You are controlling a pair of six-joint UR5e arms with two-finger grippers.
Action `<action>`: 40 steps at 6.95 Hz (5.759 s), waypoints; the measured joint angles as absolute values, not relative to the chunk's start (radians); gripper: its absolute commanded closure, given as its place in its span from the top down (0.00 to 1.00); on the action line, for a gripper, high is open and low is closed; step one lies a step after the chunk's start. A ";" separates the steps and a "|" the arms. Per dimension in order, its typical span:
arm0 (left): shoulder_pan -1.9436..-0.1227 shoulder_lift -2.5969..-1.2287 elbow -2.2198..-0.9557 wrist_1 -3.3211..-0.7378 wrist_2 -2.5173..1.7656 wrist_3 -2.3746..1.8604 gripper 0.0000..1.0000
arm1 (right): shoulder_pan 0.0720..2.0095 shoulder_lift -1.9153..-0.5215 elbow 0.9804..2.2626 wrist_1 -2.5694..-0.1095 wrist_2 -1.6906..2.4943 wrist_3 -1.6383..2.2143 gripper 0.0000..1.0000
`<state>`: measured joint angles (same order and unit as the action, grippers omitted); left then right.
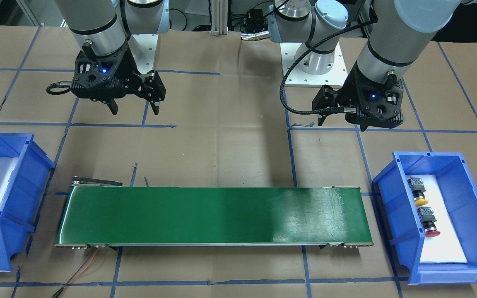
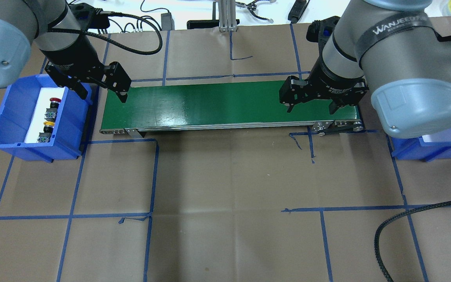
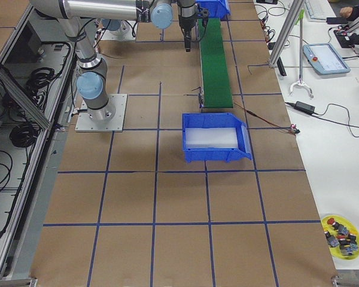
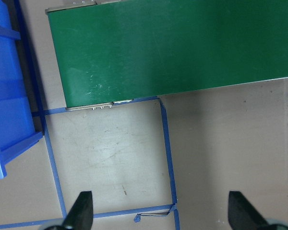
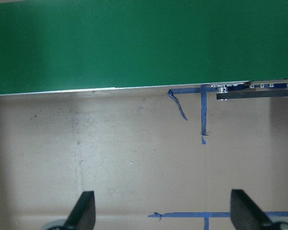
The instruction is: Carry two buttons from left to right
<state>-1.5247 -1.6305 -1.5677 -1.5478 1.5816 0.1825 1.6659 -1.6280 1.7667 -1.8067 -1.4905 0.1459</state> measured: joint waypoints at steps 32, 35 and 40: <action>-0.999 -1.989 -1.840 -0.839 1.583 0.634 0.23 | 1.667 -1.633 1.767 -1.806 -1.483 0.146 1.00; -0.990 -1.977 -1.826 -0.844 1.586 0.634 0.07 | 1.667 -1.630 1.766 -1.807 -1.484 0.146 1.00; -0.987 -1.829 -1.724 -1.061 1.585 0.626 0.05 | 1.667 -1.632 1.768 -1.805 -1.485 0.141 1.00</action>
<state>-0.9873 -1.8290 -1.7239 -1.0615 1.5848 0.6259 1.6674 -1.6316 1.7679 -1.8051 -1.4854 0.1412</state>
